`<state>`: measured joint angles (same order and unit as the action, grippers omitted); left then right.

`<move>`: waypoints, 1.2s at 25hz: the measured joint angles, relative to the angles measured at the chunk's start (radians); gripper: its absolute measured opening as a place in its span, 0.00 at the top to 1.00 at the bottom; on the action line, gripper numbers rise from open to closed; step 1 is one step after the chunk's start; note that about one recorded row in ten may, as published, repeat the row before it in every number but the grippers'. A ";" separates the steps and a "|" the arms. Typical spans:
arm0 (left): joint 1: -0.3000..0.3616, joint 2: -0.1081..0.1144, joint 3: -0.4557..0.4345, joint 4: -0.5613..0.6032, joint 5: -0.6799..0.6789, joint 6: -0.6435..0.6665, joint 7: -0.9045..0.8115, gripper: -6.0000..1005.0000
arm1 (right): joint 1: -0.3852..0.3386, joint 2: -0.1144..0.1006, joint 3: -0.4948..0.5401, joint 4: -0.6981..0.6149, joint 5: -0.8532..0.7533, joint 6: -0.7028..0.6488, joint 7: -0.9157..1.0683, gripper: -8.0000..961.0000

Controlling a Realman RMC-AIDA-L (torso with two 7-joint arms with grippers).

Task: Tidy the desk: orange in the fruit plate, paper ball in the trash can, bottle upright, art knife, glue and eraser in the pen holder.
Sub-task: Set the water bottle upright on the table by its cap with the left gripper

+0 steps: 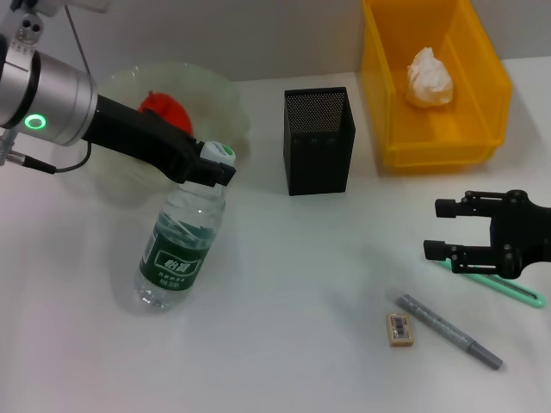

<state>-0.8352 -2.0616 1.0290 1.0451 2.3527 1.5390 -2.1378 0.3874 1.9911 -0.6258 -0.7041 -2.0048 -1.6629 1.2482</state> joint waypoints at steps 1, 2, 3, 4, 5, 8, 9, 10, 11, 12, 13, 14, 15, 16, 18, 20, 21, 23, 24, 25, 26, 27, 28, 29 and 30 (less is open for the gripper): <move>0.000 0.000 0.000 0.000 0.000 0.000 0.000 0.56 | 0.002 0.000 0.000 0.000 0.000 -0.003 0.003 0.27; 0.000 0.000 0.000 0.000 0.000 0.000 0.000 0.56 | 0.003 0.000 0.000 0.000 0.000 -0.005 0.004 0.27; 0.000 0.000 0.000 0.000 0.000 0.000 0.000 0.56 | 0.005 0.000 0.000 0.000 0.000 -0.008 0.005 0.27; 0.000 0.000 0.000 0.000 0.000 0.000 0.000 0.56 | 0.005 0.000 0.000 0.000 0.000 -0.012 0.005 0.27; 0.000 0.000 0.000 0.000 0.000 0.000 0.000 0.56 | 0.006 0.000 0.000 0.000 0.000 -0.013 0.005 0.27; 0.011 0.001 -0.037 0.007 -0.001 0.018 0.008 0.56 | 0.008 0.000 0.000 0.000 0.000 -0.016 0.005 0.27; 0.011 0.001 -0.037 0.007 -0.001 0.018 0.008 0.56 | 0.008 0.000 0.000 0.000 0.000 -0.016 0.005 0.27; 0.015 0.001 -0.038 0.013 -0.002 0.019 0.009 0.56 | 0.008 0.000 0.000 0.000 0.000 -0.018 0.005 0.27; 0.021 0.001 -0.040 0.024 -0.001 0.021 0.008 0.56 | 0.008 0.000 0.000 0.000 0.000 -0.021 0.005 0.27; 0.025 0.001 -0.043 0.032 -0.001 0.024 0.007 0.56 | 0.008 0.000 0.000 0.000 -0.001 -0.024 0.006 0.27; 0.026 0.001 -0.044 0.033 -0.001 0.025 0.006 0.56 | 0.009 0.000 0.000 0.000 -0.002 -0.025 0.007 0.27; 0.027 0.001 -0.050 0.035 -0.001 0.029 0.006 0.56 | 0.009 0.000 0.000 0.000 -0.004 -0.026 0.007 0.27; 0.027 0.001 -0.056 0.037 -0.001 0.032 0.006 0.56 | 0.009 0.000 0.000 0.000 -0.004 -0.026 0.007 0.27; 0.027 0.001 -0.066 0.038 -0.001 0.037 0.006 0.56 | 0.010 0.000 0.000 0.000 -0.005 -0.028 0.008 0.27; 0.028 0.002 -0.084 0.039 -0.001 0.047 0.007 0.56 | 0.010 0.000 -0.001 0.000 -0.006 -0.031 0.008 0.27; 0.029 0.001 -0.089 0.039 -0.001 0.050 0.007 0.56 | 0.010 0.000 -0.001 0.000 -0.006 -0.032 0.008 0.27; 0.030 0.001 -0.092 0.042 -0.001 0.052 0.008 0.56 | 0.010 0.000 -0.001 0.000 -0.006 -0.033 0.008 0.27; 0.032 0.001 -0.096 0.045 -0.001 0.054 0.008 0.56 | 0.010 0.000 0.000 0.000 -0.006 -0.033 0.008 0.27; 0.037 0.001 -0.103 0.054 -0.001 0.062 0.008 0.56 | 0.010 0.000 0.000 0.000 -0.006 -0.034 0.008 0.27; 0.037 0.001 -0.103 0.054 -0.001 0.062 0.008 0.56 | 0.010 0.000 0.000 0.000 -0.006 -0.034 0.008 0.27; 0.038 0.001 -0.108 0.054 -0.001 0.066 0.009 0.56 | 0.010 0.000 0.000 0.000 -0.006 -0.034 0.008 0.27; 0.040 0.002 -0.115 0.055 -0.001 0.070 0.009 0.56 | 0.010 -0.001 0.000 0.000 -0.006 -0.034 0.008 0.27; 0.040 0.002 -0.115 0.055 -0.001 0.070 0.009 0.56 | 0.010 -0.001 0.000 0.000 -0.006 -0.034 0.008 0.27; 0.043 0.002 -0.123 0.058 -0.004 0.075 0.012 0.56 | 0.009 -0.001 0.000 0.000 -0.006 -0.034 0.008 0.27; 0.051 0.003 -0.129 0.063 -0.020 0.079 0.016 0.56 | 0.009 -0.001 0.000 0.000 -0.006 -0.034 0.008 0.27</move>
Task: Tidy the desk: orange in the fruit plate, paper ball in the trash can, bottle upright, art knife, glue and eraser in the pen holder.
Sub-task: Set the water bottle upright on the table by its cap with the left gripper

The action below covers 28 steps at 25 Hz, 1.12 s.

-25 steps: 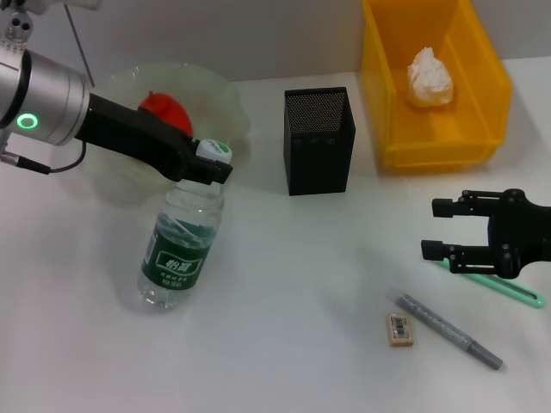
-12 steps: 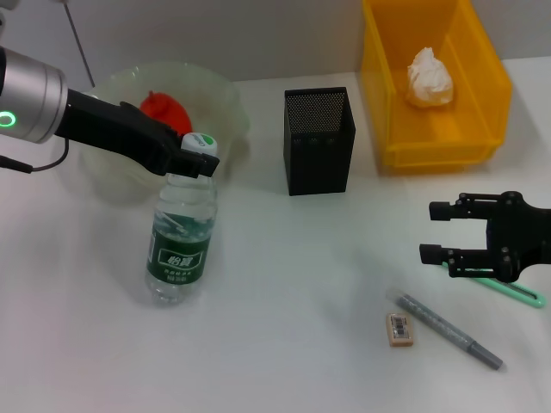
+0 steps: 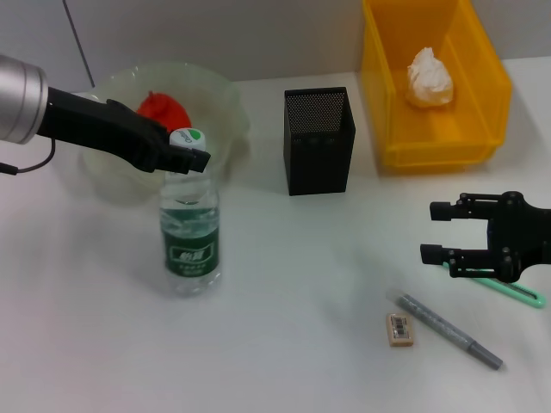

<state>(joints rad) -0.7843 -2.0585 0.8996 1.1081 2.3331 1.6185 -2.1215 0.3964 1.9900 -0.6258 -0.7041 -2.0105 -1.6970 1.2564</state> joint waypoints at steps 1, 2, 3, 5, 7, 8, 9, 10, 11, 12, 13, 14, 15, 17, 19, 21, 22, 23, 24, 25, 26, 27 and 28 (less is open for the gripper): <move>0.004 0.002 -0.001 0.003 -0.011 0.002 0.002 0.56 | 0.000 0.000 0.000 0.000 0.000 0.000 0.000 0.27; 0.007 0.004 -0.002 0.005 -0.019 0.003 0.002 0.56 | 0.000 0.000 0.000 0.000 0.001 0.000 0.000 0.27; 0.011 0.006 -0.002 0.006 -0.027 0.004 0.003 0.56 | 0.000 0.000 0.000 0.000 0.001 0.000 0.000 0.27; 0.021 0.010 -0.002 0.011 -0.046 0.004 0.008 0.56 | 0.000 0.000 0.000 0.000 0.001 0.000 0.000 0.27; 0.027 0.012 -0.002 0.013 -0.057 0.005 0.013 0.56 | -0.001 -0.001 0.000 0.000 0.002 0.000 0.000 0.27; 0.031 0.014 -0.002 0.013 -0.063 0.005 0.016 0.56 | -0.001 -0.001 0.000 0.000 0.002 0.000 0.000 0.27; 0.031 0.014 -0.002 0.013 -0.063 0.005 0.016 0.56 | -0.001 -0.001 0.000 0.000 0.003 0.000 0.000 0.27; 0.042 0.018 -0.002 0.014 -0.083 0.008 0.027 0.56 | -0.002 -0.001 0.000 0.000 0.004 0.000 0.000 0.27; 0.047 0.020 -0.002 0.015 -0.094 0.010 0.034 0.56 | -0.002 -0.001 0.000 0.000 0.005 0.000 0.000 0.27; 0.061 0.023 -0.002 0.023 -0.120 0.014 0.054 0.56 | -0.002 -0.001 0.000 0.000 0.006 -0.001 0.000 0.27; 0.068 0.024 -0.002 0.030 -0.134 0.015 0.065 0.56 | -0.003 -0.001 0.000 0.000 0.006 -0.001 0.000 0.27; 0.078 0.024 -0.002 0.040 -0.148 0.017 0.077 0.56 | -0.003 -0.001 0.000 0.000 0.006 -0.001 0.000 0.27; 0.086 0.025 -0.002 0.049 -0.160 0.018 0.086 0.56 | -0.003 -0.001 0.000 0.000 0.006 -0.001 0.000 0.27; 0.095 0.025 -0.002 0.059 -0.170 0.020 0.095 0.56 | -0.004 -0.001 0.000 0.000 0.006 -0.003 0.000 0.27; 0.118 0.024 -0.001 0.084 -0.192 0.025 0.116 0.56 | -0.004 -0.001 0.000 0.000 0.006 -0.006 0.000 0.27; 0.124 0.023 -0.001 0.088 -0.195 0.026 0.123 0.56 | -0.004 -0.001 0.000 0.000 0.006 -0.008 0.000 0.27; 0.124 0.023 -0.001 0.088 -0.195 0.026 0.123 0.56 | -0.004 -0.001 0.000 0.000 0.006 -0.012 0.000 0.27; 0.124 0.023 -0.001 0.088 -0.195 0.026 0.123 0.56 | -0.004 -0.001 0.000 0.000 0.006 -0.012 0.000 0.27; 0.124 0.023 -0.001 0.088 -0.195 0.026 0.123 0.56 | -0.004 -0.001 0.000 0.000 0.006 -0.014 0.000 0.27; 0.131 0.023 -0.001 0.092 -0.200 0.026 0.134 0.56 | -0.004 -0.001 0.000 0.000 0.006 -0.014 0.000 0.27; 0.131 0.023 -0.001 0.092 -0.200 0.026 0.134 0.55 | -0.004 -0.001 0.000 0.000 0.006 -0.014 0.000 0.27; 0.156 0.024 -0.002 0.102 -0.208 0.031 0.169 0.55 | -0.004 -0.001 0.000 0.000 0.006 -0.014 0.000 0.27; 0.168 0.024 -0.003 0.114 -0.216 0.037 0.183 0.55 | -0.003 -0.001 0.000 0.000 0.006 -0.014 0.000 0.27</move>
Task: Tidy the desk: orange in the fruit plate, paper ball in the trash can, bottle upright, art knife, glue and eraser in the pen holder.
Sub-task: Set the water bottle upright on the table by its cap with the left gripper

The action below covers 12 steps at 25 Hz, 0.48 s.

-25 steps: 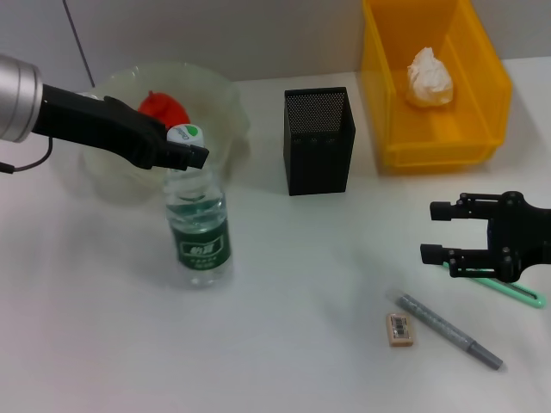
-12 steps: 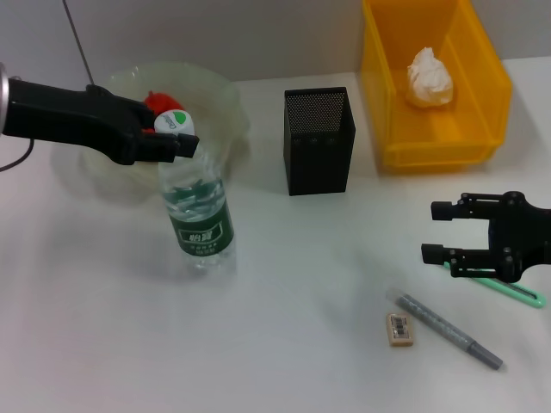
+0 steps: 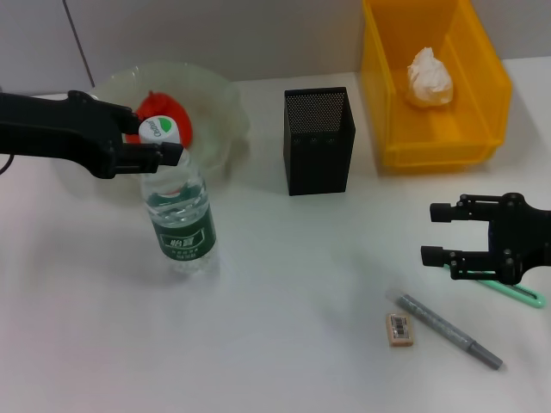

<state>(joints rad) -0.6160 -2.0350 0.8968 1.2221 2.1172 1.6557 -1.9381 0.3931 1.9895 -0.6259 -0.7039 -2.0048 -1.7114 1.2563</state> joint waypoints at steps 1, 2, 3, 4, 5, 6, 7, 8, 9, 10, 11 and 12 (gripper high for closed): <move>0.000 0.000 0.000 0.000 0.000 0.000 0.000 0.55 | 0.000 0.000 0.000 0.000 0.000 0.000 0.000 0.27; 0.007 0.000 -0.004 0.005 -0.001 0.001 0.009 0.55 | 0.000 0.000 0.000 0.001 0.000 -0.001 0.000 0.27; 0.007 0.000 -0.004 0.005 -0.001 0.001 0.009 0.55 | 0.000 0.000 0.000 0.001 0.000 -0.001 0.000 0.27; 0.009 0.000 -0.007 0.007 -0.001 0.002 0.015 0.55 | 0.002 0.001 0.000 0.002 0.000 -0.004 0.000 0.27; 0.016 0.000 -0.019 0.008 -0.003 0.003 0.035 0.55 | 0.002 0.002 -0.001 0.002 0.000 -0.007 0.000 0.27; 0.019 0.000 -0.029 0.008 -0.005 0.003 0.044 0.55 | 0.002 0.002 -0.001 0.002 0.000 -0.010 0.000 0.27; 0.021 0.000 -0.037 0.007 -0.007 0.003 0.052 0.55 | 0.003 0.003 -0.001 0.002 0.000 -0.013 0.000 0.27; 0.021 0.000 -0.037 0.007 -0.007 0.003 0.052 0.55 | 0.003 0.003 -0.001 0.002 0.000 -0.013 0.000 0.27; 0.024 -0.001 -0.051 0.001 -0.008 -0.001 0.064 0.55 | 0.003 0.003 -0.002 0.003 0.000 -0.019 0.000 0.27; 0.025 -0.001 -0.056 0.000 -0.008 -0.003 0.067 0.55 | 0.003 0.004 -0.002 0.003 -0.001 -0.023 0.000 0.27; 0.025 -0.001 -0.056 0.000 -0.008 -0.003 0.067 0.55 | 0.003 0.004 -0.002 0.003 -0.001 -0.023 0.000 0.27; 0.026 -0.001 -0.062 -0.002 -0.008 -0.006 0.069 0.55 | 0.004 0.004 -0.002 0.003 -0.002 -0.024 0.000 0.27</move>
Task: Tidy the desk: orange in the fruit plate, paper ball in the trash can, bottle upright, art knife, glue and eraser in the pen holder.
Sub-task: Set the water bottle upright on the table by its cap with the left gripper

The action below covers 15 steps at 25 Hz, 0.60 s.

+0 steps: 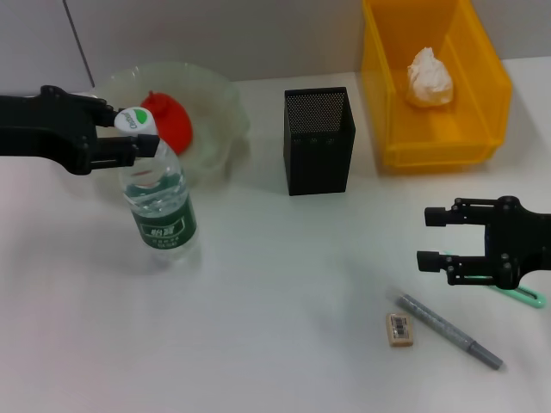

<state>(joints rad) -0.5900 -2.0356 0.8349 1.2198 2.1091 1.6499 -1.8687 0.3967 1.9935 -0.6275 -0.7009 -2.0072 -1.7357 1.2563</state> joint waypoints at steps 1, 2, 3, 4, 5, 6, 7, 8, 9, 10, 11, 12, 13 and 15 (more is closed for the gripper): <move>0.001 0.000 -0.007 -0.001 0.002 -0.003 0.001 0.55 | 0.000 0.000 0.000 0.000 0.000 0.000 0.000 0.27; 0.003 0.001 -0.011 -0.001 0.005 -0.008 0.001 0.55 | 0.000 0.001 0.000 0.000 -0.002 -0.001 0.000 0.27; 0.009 0.006 -0.014 -0.001 0.006 -0.015 0.001 0.55 | 0.000 0.001 0.000 0.000 -0.003 -0.001 0.000 0.27; 0.009 0.006 -0.014 -0.001 0.006 -0.015 0.001 0.55 | 0.000 0.001 -0.001 0.000 -0.003 -0.001 0.000 0.27; 0.015 0.010 -0.018 0.001 0.006 -0.021 0.001 0.55 | 0.000 0.001 -0.002 0.000 -0.004 -0.001 0.000 0.27; 0.015 0.010 -0.018 0.001 0.006 -0.021 0.001 0.55 | 0.000 0.001 -0.002 0.000 -0.004 -0.001 0.000 0.27; 0.018 0.012 -0.022 0.002 0.006 -0.024 0.001 0.55 | 0.000 0.001 -0.003 0.000 -0.004 -0.001 0.000 0.27; 0.020 0.014 -0.026 0.003 0.006 -0.025 0.001 0.55 | 0.000 0.001 -0.003 0.000 -0.004 -0.001 0.000 0.27; 0.023 0.015 -0.032 0.004 0.006 -0.027 0.001 0.55 | -0.002 0.001 -0.005 0.000 -0.004 -0.001 0.000 0.27; 0.025 0.017 -0.038 0.004 0.007 -0.031 0.001 0.55 | -0.003 0.001 -0.005 0.000 -0.004 -0.001 0.000 0.27; 0.025 0.018 -0.042 0.004 0.007 -0.034 0.002 0.55 | -0.003 0.001 -0.005 0.000 -0.004 -0.001 0.000 0.27; 0.028 0.020 -0.048 0.001 0.008 -0.043 0.002 0.55 | -0.004 0.001 -0.005 0.000 -0.004 -0.002 0.000 0.27; 0.028 0.020 -0.048 0.001 0.008 -0.043 0.002 0.55 | -0.004 0.001 -0.005 0.000 -0.004 -0.002 0.000 0.27; 0.032 0.020 -0.049 -0.001 0.008 -0.054 0.002 0.55 | -0.004 0.001 -0.005 0.000 -0.004 -0.002 0.000 0.27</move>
<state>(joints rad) -0.5579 -2.0151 0.7857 1.2184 2.1171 1.5959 -1.8665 0.3923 1.9942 -0.6329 -0.7010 -2.0111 -1.7380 1.2563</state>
